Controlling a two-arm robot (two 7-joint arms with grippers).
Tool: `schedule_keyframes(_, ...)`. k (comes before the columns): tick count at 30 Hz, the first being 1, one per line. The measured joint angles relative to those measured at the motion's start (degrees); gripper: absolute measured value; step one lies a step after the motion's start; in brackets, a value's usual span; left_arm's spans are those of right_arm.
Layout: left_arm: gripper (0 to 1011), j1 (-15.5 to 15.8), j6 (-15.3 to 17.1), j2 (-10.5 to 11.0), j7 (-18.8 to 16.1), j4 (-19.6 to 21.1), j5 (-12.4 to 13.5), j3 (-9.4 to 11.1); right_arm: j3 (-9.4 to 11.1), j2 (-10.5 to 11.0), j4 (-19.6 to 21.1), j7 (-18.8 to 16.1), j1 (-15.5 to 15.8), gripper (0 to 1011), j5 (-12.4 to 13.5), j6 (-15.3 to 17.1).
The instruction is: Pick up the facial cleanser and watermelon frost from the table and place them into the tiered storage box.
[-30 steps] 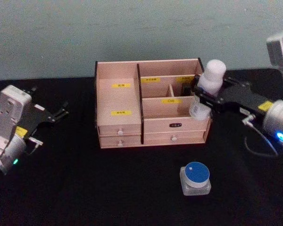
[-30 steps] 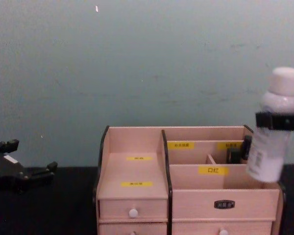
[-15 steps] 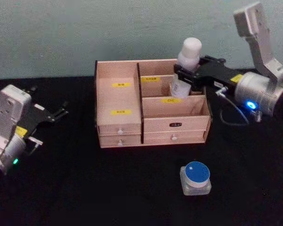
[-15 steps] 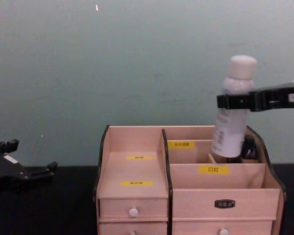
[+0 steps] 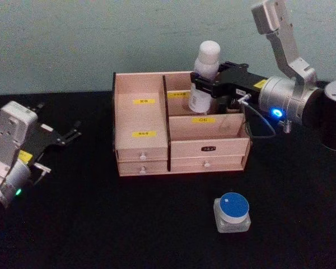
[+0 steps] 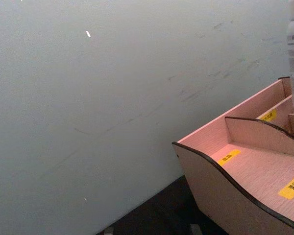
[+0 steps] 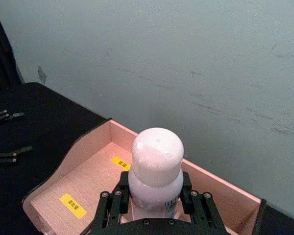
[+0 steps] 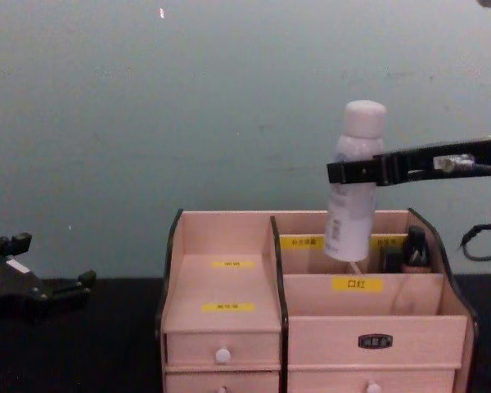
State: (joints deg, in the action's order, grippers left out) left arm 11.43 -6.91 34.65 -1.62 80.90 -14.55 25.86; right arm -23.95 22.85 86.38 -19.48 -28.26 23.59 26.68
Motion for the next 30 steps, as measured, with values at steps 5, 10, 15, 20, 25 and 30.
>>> schedule_keyframes(5, 1001, 0.0, 0.0, 0.0, 0.0, 0.0, 0.0, 0.0, -0.7, -0.9, -1.9, -0.3, -1.2, 601, -0.3, 0.0)
schedule_keyframes(10, 1001, 0.0, 0.0, 0.0, 0.0, 0.0, 0.0, 0.0, -1.2, -1.6, -3.2, -0.5, -2.1, 601, -0.5, -0.2)
schedule_keyframes(15, 1001, 0.0, 0.0, 0.0, 0.0, 0.0, 0.0, 0.0, -1.5, -2.2, -4.6, -0.7, -2.8, 601, -0.8, -0.4)
schedule_keyframes(20, 1001, 0.0, 0.0, 0.0, 0.0, 0.0, 0.0, 0.0, -1.7, -2.6, -5.6, -0.8, -3.2, 602, -1.0, -0.6)
schedule_keyframes(25, 1001, 0.0, 0.0, 0.0, 0.0, 0.0, 0.0, 0.0, -1.9, -3.1, -6.8, -0.8, -3.7, 602, -1.5, -1.0)
schedule_keyframes(30, 1001, 0.0, 0.0, 0.0, 0.0, 0.0, 0.0, 0.0, -2.0, -3.5, -7.6, -0.8, -3.9, 602, -1.8, -1.2)
